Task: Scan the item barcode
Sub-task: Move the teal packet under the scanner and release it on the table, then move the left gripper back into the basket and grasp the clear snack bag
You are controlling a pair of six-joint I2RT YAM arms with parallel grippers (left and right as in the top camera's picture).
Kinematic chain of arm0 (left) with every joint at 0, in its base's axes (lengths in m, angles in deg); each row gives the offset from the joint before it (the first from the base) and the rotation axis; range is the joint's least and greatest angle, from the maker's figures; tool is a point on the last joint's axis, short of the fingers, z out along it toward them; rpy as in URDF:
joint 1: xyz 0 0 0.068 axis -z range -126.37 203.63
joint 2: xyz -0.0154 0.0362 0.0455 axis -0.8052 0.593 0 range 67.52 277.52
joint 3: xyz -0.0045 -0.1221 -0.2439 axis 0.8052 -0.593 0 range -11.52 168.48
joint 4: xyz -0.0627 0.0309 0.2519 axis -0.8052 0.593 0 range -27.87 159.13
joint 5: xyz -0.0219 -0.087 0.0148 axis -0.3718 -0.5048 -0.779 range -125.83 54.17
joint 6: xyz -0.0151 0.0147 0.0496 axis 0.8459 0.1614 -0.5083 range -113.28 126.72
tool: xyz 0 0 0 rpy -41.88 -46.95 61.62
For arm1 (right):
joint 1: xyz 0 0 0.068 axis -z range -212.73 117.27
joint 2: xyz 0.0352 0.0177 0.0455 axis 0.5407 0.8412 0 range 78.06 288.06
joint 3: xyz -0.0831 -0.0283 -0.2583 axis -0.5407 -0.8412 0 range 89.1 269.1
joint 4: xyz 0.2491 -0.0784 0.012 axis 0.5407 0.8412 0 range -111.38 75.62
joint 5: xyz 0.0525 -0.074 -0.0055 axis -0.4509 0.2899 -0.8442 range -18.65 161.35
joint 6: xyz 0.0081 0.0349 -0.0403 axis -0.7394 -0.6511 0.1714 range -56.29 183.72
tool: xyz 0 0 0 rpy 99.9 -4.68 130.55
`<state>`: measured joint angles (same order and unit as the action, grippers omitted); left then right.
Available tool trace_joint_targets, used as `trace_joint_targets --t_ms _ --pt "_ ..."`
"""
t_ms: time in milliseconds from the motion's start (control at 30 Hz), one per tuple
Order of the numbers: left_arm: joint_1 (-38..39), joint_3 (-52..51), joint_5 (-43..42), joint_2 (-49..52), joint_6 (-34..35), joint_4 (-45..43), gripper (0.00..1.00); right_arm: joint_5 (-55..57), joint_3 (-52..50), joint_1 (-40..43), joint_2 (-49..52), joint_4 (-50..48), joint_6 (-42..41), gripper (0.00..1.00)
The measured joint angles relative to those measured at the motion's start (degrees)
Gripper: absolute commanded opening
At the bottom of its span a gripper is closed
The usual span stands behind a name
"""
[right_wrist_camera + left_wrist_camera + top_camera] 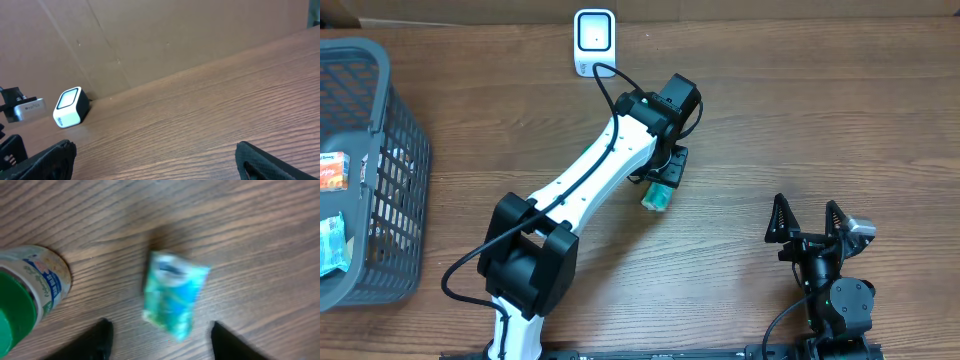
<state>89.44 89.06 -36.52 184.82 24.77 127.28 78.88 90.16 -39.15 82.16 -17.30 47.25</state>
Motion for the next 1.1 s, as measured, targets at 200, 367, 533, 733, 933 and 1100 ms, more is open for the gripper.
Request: trace_joint_targets --t_ms 200,367,533,733,933,1100 --pt "-0.66 0.15 2.47 0.0 0.28 -0.07 0.72 0.0 0.0 0.0 0.0 0.02 0.02 1.0" --pt "-4.2 4.66 2.91 -0.81 0.26 2.73 0.74 0.0 0.0 0.0 0.0 0.0 0.04 1.0" --pt "-9.44 9.81 2.97 -6.34 0.04 5.79 0.8 -0.02 0.0 0.0 0.0 0.0 0.04 1.0" --pt "-15.8 12.2 2.64 -13.42 -0.63 9.2 0.85 0.02 0.0 0.0 0.0 -0.02 0.02 1.0" --pt "-22.62 12.2 -0.46 -14.34 -2.78 10.34 0.89 0.0 0.0 0.0 0.0 -0.02 0.02 1.0" --pt "-30.97 13.09 -3.41 -14.95 -4.94 13.07 0.88 0.02 0.0 0.0 0.0 0.0 0.0 1.0"
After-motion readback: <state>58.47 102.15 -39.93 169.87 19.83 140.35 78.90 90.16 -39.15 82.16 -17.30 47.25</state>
